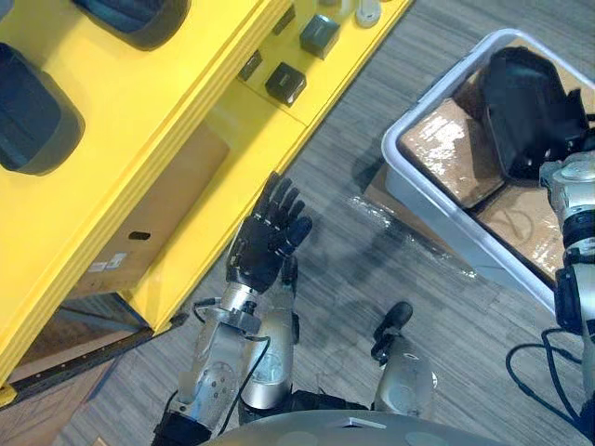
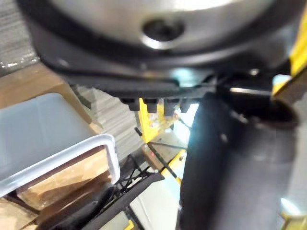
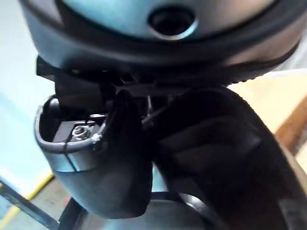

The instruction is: Walk over and take three plastic housings, then place them on the shelf

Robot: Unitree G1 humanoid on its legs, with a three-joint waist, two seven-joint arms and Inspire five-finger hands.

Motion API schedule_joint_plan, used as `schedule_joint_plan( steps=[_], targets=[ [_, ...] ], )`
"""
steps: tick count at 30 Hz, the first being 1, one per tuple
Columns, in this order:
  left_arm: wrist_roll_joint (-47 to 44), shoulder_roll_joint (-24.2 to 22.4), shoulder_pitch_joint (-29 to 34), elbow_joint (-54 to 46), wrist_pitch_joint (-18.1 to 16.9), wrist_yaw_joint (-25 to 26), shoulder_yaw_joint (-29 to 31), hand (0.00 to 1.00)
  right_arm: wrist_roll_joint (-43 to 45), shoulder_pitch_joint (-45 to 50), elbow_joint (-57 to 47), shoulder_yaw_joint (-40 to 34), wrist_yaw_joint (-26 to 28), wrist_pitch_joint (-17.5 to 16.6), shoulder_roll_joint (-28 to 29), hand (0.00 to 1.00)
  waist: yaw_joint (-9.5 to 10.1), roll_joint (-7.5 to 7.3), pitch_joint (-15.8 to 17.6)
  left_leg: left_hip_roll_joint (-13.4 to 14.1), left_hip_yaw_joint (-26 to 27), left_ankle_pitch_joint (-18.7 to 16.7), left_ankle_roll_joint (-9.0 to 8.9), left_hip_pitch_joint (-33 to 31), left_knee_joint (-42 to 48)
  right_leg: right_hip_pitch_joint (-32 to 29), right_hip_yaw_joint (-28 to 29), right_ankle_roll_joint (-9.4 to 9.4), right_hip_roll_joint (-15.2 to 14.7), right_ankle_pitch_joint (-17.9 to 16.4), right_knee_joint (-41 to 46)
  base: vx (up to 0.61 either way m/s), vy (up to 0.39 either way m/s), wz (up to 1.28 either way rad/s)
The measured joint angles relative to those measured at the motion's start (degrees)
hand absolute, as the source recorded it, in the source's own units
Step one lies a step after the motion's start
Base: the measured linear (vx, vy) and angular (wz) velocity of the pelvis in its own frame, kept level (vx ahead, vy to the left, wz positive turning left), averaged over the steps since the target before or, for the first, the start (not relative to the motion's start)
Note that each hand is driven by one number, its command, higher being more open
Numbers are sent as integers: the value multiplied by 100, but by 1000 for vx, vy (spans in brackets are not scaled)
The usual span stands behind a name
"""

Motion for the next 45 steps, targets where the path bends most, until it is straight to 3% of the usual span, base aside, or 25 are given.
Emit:
schedule_joint_plan(
  steps=[2, 7, 10, 15, 18, 24, 34, 43, 44, 45],
  targets=[
    [190, 26, -51, -57, 51, 0, 7, 100, -144, 287, -532, -137, -118, -254, 94, 0, -48, -84, -43, 76, 73, -46, -45, 129, -20, 134, 58, 30, 96, 15, -140, -38, -68, -25],
    [194, 94, -228, -34, 721, 4, -225, 100, -703, 1244, -1733, -349, -328, -550, 844, 0, -310, -604, -656, 180, 286, -158, -130, 360, -21, 379, 228, 114, 270, 101, -544, 31, -64, -20],
    [181, 40, -541, -8, 1126, 17, -400, 100, -894, 1783, -2315, -418, -371, -648, 1021, 0, -391, -741, -996, 185, 352, -212, -155, 420, -22, 480, 257, 134, 308, 172, -727, 73, -37, -10],
    [152, -44, -992, 187, 1729, 211, -446, 100, -1734, 2444, -3290, -442, -375, -1157, 1340, 0, -511, -775, -1277, 290, 487, -264, -221, 526, -21, 553, 386, 99, 441, 267, -921, 36, -36, -18],
    [148, -261, -994, 395, 2007, 583, -596, 100, -2189, 3067, -4015, -447, -395, -1522, 1796, 0, -647, -778, -1526, 292, 601, -284, -247, 609, -21, 569, 437, 99, 442, 268, -933, 23, -27, -13],
    [128, -555, -1177, 783, 2014, 1170, -857, 100, -2537, 3917, -4650, -388, -426, -2029, 2673, 0, -777, -789, -1767, 293, 783, -301, -248, 722, -22, 556, 598, 114, 438, 295, -985, -21, -5, -17],
    [153, -749, -1442, 1163, 1680, 1976, -945, 100, -2593, 4593, -5071, 701, -460, -2596, 3593, 0, -810, -838, -2038, 284, 937, -365, -266, 791, -20, 556, 711, 113, 436, 343, -1117, -26, -5, -9],
    [152, -740, -1425, 1301, 1430, 2310, -890, 100, -2534, 4865, -5085, 805, -320, -2693, 3829, 0, -765, -868, -2157, 245, 885, -359, -254, 829, 1, 647, 677, 132, 411, 415, -1138, 32, -10, 3],
    [143, -740, -1383, 1304, 1368, 2355, -897, 0, -2534, 4929, -5085, 816, -302, -2693, 3829, 0, -765, -867, -2178, 244, 889, -364, -257, 833, 0, 654, 673, 131, 412, 414, -1152, 0, 0, 0],
    [107, -740, -1337, 1304, 1336, 2397, -893, 0, -2529, 4972, -5084, 849, -296, -2693, 3826, 0, -768, -868, -2197, 241, 901, -367, -256, 834, -1, 659, 673, 131, 412, 414, -1181, 0, -10, -4]
  ],
)
